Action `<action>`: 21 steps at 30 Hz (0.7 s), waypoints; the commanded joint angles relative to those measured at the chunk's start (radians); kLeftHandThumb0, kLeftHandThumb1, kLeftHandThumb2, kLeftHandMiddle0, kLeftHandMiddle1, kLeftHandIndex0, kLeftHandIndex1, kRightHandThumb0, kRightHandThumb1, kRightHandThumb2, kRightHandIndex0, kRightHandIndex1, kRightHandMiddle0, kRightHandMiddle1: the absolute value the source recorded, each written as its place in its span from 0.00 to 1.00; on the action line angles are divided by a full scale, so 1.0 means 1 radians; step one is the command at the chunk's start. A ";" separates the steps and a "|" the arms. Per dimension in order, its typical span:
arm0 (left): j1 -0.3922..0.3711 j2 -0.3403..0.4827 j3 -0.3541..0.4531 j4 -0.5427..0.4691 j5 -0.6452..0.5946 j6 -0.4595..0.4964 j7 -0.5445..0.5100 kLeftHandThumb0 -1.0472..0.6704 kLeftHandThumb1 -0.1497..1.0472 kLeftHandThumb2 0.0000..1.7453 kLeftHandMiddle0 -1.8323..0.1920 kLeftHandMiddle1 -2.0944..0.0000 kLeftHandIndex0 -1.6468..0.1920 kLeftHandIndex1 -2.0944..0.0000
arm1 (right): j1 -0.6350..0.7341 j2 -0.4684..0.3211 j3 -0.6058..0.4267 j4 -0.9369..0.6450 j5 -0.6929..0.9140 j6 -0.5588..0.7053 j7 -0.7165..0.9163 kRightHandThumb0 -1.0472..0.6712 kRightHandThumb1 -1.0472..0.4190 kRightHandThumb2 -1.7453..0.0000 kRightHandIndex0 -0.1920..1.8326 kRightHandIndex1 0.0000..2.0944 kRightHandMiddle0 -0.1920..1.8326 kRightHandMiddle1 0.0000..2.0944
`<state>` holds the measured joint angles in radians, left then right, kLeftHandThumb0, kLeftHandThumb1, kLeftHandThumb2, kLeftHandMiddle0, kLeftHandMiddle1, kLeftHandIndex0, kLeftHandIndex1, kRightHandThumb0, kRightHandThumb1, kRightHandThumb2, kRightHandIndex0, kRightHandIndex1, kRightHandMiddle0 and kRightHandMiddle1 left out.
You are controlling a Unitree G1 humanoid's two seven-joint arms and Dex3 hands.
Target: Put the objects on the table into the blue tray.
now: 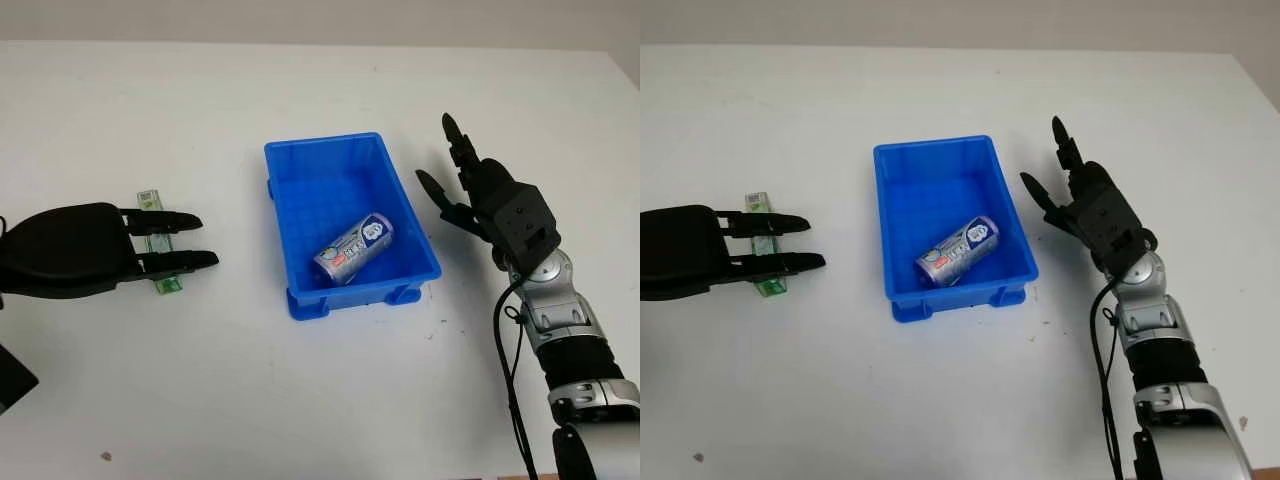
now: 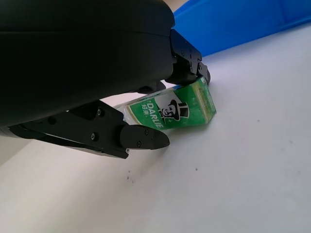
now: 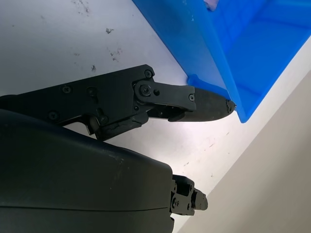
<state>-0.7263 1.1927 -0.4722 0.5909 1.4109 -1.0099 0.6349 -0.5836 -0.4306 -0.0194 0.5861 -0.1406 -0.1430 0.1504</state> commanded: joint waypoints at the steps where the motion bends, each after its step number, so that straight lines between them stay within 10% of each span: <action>1: -0.015 -0.020 -0.056 0.038 0.039 0.025 0.053 0.59 0.96 0.07 0.64 0.91 0.66 0.89 | 0.003 -0.010 -0.016 -0.002 0.010 -0.018 0.001 0.19 0.00 0.73 0.03 0.03 0.04 0.03; 7: -0.064 -0.067 -0.146 0.132 0.095 0.127 0.185 0.54 0.92 0.03 0.57 0.07 0.65 0.12 | 0.008 -0.016 -0.025 0.002 0.020 -0.016 0.011 0.19 0.00 0.73 0.03 0.03 0.05 0.03; 21: -0.098 -0.045 -0.149 0.115 0.042 0.312 0.201 0.29 1.00 0.15 0.41 0.00 0.62 0.00 | -0.016 -0.019 -0.015 0.052 0.005 -0.047 0.026 0.18 0.00 0.74 0.04 0.03 0.05 0.03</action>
<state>-0.8247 1.1330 -0.6330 0.7163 1.4629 -0.7158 0.8236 -0.5859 -0.4371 -0.0321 0.6274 -0.1365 -0.1740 0.1753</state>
